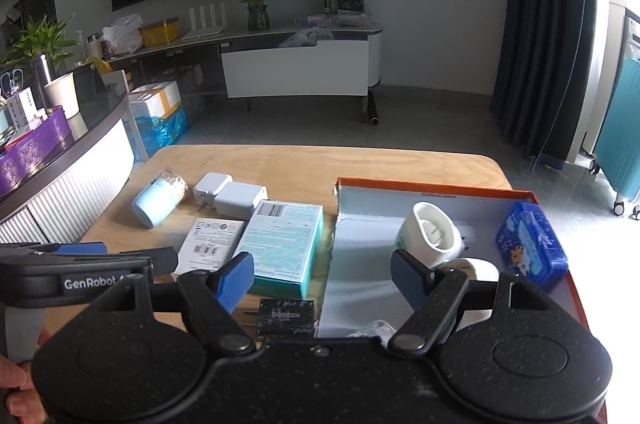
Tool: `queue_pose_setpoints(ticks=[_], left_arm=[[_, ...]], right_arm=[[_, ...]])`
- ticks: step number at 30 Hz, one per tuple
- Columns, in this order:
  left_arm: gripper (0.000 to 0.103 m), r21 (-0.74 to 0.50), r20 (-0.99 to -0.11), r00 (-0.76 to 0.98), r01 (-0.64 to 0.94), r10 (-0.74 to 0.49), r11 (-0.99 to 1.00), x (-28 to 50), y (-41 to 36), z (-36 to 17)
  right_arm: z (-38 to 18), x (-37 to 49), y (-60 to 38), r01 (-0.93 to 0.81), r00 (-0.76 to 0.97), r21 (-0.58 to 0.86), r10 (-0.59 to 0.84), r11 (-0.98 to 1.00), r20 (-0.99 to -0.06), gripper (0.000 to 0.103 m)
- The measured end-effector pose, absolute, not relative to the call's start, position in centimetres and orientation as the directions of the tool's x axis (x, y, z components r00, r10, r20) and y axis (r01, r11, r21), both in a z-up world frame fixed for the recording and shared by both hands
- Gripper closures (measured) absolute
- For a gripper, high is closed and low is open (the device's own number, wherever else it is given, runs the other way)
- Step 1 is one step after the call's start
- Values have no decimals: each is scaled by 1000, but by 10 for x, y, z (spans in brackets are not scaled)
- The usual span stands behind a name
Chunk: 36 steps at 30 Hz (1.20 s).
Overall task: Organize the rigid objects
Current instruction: 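Move the left tool to the light blue toothpick jar while the right tool approaches the bandage box, then grasp the toothpick jar with the left tool while the right tool grasps the Adhesive Bandages box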
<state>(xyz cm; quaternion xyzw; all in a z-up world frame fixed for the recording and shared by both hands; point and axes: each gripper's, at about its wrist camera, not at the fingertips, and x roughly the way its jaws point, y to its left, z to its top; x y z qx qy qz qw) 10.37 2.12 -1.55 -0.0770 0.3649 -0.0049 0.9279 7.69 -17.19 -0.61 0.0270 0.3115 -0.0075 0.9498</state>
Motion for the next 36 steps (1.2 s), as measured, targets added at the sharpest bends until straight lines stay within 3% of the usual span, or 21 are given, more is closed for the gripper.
queue_pose_setpoints(ticks=[13,27,36], left_arm=[[16,-110,-690,723,-68,-27,992,122,43,-23],[9,-39,-709,705,-58,13,998,183,85,-49],[12,-27,-711,703,-43,11,999,218,91,-62]], right_arm=[[-15,97,-156,3,788,50,29,999,-615,13],[-20,115,-152,8,790,63,32,998,-612,13],[-25,135,-150,12,776,90,47,996,-629,12]])
